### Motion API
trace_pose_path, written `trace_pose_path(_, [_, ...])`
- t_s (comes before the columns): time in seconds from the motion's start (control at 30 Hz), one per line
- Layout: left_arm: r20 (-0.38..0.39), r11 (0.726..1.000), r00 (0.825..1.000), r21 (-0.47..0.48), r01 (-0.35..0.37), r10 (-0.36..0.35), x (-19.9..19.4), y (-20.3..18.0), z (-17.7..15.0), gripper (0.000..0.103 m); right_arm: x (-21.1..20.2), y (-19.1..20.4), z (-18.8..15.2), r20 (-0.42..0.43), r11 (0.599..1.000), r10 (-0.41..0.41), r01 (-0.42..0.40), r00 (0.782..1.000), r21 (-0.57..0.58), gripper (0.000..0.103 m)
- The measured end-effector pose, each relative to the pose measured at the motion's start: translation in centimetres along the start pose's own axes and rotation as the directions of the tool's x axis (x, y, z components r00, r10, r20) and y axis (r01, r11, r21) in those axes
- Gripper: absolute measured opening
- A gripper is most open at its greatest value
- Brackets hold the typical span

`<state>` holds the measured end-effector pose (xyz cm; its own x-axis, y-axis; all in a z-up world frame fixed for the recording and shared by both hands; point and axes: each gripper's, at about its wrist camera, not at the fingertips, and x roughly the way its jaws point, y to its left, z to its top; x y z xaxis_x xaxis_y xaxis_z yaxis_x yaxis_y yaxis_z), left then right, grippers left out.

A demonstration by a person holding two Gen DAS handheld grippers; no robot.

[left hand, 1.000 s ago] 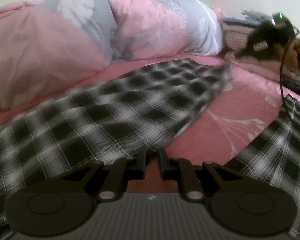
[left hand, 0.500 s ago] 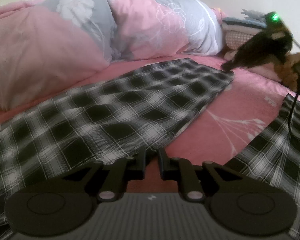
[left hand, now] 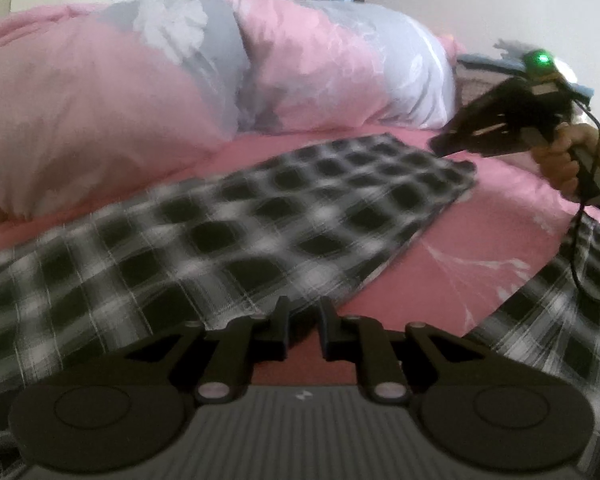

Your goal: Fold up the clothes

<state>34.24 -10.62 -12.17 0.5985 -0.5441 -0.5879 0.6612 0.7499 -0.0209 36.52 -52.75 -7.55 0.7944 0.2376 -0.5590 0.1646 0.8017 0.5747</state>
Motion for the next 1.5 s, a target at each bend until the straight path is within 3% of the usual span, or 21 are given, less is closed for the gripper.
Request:
trace_pose_path(0.07, [-0.014,1.0,1.0,-0.006,-0.001,0.001,0.2,0.1,-0.1,0.016,2.9,0.2,-0.2,-0.07,1.0,0.03,-0.031,0.997,-0.005,0.008])
trace_pose_path(0.13, [-0.017,1.0,1.0,-0.008,0.002,-0.002,0.3,0.2,-0.1,0.016,5.0,-2.0,0.3,-0.085,0.999,-0.026,0.028,0.996,0.018,0.005])
trace_pose_path(0.17, [-0.017,1.0,1.0,-0.009,0.003,-0.003,0.3,0.2,-0.1,0.016,5.6,-3.6,0.9,-0.071,0.998,-0.047,0.051,0.996,0.047,0.0])
trace_pose_path(0.23, [-0.017,1.0,1.0,-0.011,0.004,-0.004,0.3,0.2,-0.2,0.016,4.7,-7.2,2.6,0.025,0.982,-0.053,0.048,0.998,0.184,0.0])
trace_pose_path(0.33, [-0.02,1.0,1.0,-0.01,0.006,-0.006,0.3,0.2,-0.2,0.017,2.4,-9.1,5.0,0.127,0.946,-0.246,0.209,0.961,0.248,0.006])
trace_pose_path(0.4, [-0.022,1.0,1.0,-0.007,0.006,-0.006,0.3,0.1,-0.1,0.018,1.6,-8.5,5.7,0.137,0.953,-0.232,0.197,0.963,0.229,0.006])
trace_pose_path(0.47, [-0.025,1.0,1.0,0.001,0.003,-0.003,0.3,0.0,-0.1,0.018,2.0,-6.8,5.4,0.116,0.977,-0.118,0.094,0.986,0.192,0.007])
trace_pose_path(0.53, [-0.025,1.0,1.0,0.007,0.001,-0.001,0.3,-0.2,-0.2,0.019,3.7,-4.8,4.8,0.039,0.99,-0.03,0.024,0.999,0.139,0.012])
trace_pose_path(0.6, [-0.025,1.0,1.0,0.008,0.003,-0.002,0.3,-0.2,-0.2,0.019,6.5,-4.3,5.2,-0.018,0.991,-0.017,0.019,1.0,0.132,0.018])
trace_pose_path(0.67, [-0.025,1.0,1.0,0.004,0.006,-0.006,0.2,-0.1,-0.2,0.02,9.2,-4.6,6.1,-0.048,0.987,-0.023,0.03,0.999,0.156,0.016])
trace_pose_path(0.73, [-0.024,1.0,1.0,-0.002,0.011,-0.011,0.2,0.0,-0.3,0.02,10.2,-6.4,7.8,0.011,0.967,-0.016,0.012,1.0,0.253,0.01])
trace_pose_path(0.8, [-0.024,1.0,1.0,-0.006,0.013,-0.013,0.2,0.0,-0.3,0.02,9.6,-8.4,9.6,0.089,0.942,-0.117,0.082,0.989,0.325,0.007])
trace_pose_path(0.87, [-0.023,1.0,1.0,-0.004,0.012,-0.012,0.1,0.0,-0.3,0.02,8.2,-9.2,10.7,0.137,0.909,-0.255,0.189,0.957,0.37,0.01])
trace_pose_path(0.9, [-0.023,1.0,1.0,-0.003,0.011,-0.011,0.1,0.0,-0.3,0.02,7.4,-8.9,10.8,0.153,0.909,-0.276,0.206,0.949,0.362,0.014])
trace_pose_path(0.93, [-0.022,1.0,1.0,-0.002,0.01,-0.01,0.0,0.0,-0.3,0.02,6.8,-8.3,10.6,0.161,0.92,-0.262,0.195,0.952,0.341,0.014])
trace_pose_path(1.07, [-0.021,1.0,1.0,-0.029,0.012,-0.013,-0.4,0.4,0.0,0.02,6.2,-4.2,8.2,0.083,0.971,-0.064,0.043,0.994,0.236,0.018])
trace_pose_path(1.13, [-0.02,0.999,1.0,-0.049,-0.003,0.002,-0.7,0.8,0.1,0.02,7.6,-1.3,6.8,-0.005,0.982,0.031,-0.03,1.0,0.186,0.02])
trace_pose_path(1.23, [-0.033,0.998,0.999,-0.06,-0.01,0.008,-0.3,1.0,0.0,0.02,11.8,3.6,4.6,-0.187,0.983,0.169,-0.152,0.968,0.102,0.023])
trace_pose_path(1.33, [-0.035,0.999,0.999,-0.04,-0.016,0.015,-0.2,0.8,-0.2,0.021,16.7,7.3,3.0,-0.305,0.979,0.199,-0.201,0.931,0.025,0.026])
trace_pose_path(1.4, [-0.033,0.999,0.999,-0.038,-0.013,0.012,-0.2,0.7,-0.3,0.022,19.7,7.9,3.4,-0.289,0.982,0.183,-0.187,0.94,0.014,0.022])
trace_pose_path(1.5, [-0.033,0.999,0.999,-0.047,-0.008,0.007,-0.2,0.8,-0.4,0.023,21.3,7.4,5.8,-0.15,0.987,0.155,-0.146,0.977,0.068,0.017])
